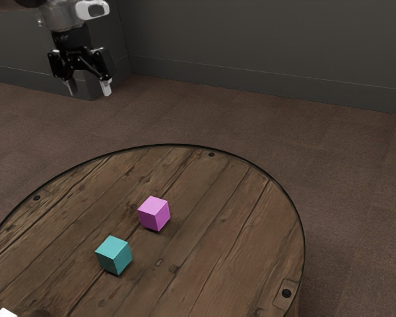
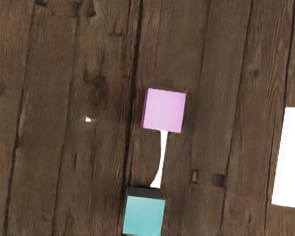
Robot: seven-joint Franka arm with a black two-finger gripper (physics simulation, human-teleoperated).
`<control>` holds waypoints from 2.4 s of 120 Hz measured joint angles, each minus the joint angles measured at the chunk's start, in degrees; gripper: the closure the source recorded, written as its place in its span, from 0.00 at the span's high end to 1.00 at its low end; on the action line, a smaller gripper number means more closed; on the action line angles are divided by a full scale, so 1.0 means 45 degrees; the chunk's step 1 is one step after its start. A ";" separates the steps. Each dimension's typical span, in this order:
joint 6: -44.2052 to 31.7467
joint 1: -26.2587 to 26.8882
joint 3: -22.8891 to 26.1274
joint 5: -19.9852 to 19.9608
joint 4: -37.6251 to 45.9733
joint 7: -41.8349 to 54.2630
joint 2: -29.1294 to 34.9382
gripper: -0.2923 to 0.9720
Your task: Pick up the blue block with one arm, and put the blue block on the pink block with one arm
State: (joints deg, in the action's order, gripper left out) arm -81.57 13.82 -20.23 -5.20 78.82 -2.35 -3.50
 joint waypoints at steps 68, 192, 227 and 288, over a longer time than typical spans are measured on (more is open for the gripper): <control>-1.0354 -0.2184 0.3664 0.1359 1.4736 -0.0454 0.3646 0.76; -1.4893 -0.2443 0.4069 0.1325 1.5168 -0.0238 0.0375 0.66; -1.4198 -0.2384 0.3621 0.1036 1.3858 -0.0182 0.0502 0.53; -0.9196 -0.2943 0.4574 0.1080 0.6163 -0.0154 -0.3324 0.53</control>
State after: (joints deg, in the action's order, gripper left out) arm -122.95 0.58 0.35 -0.34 106.55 -3.04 -18.46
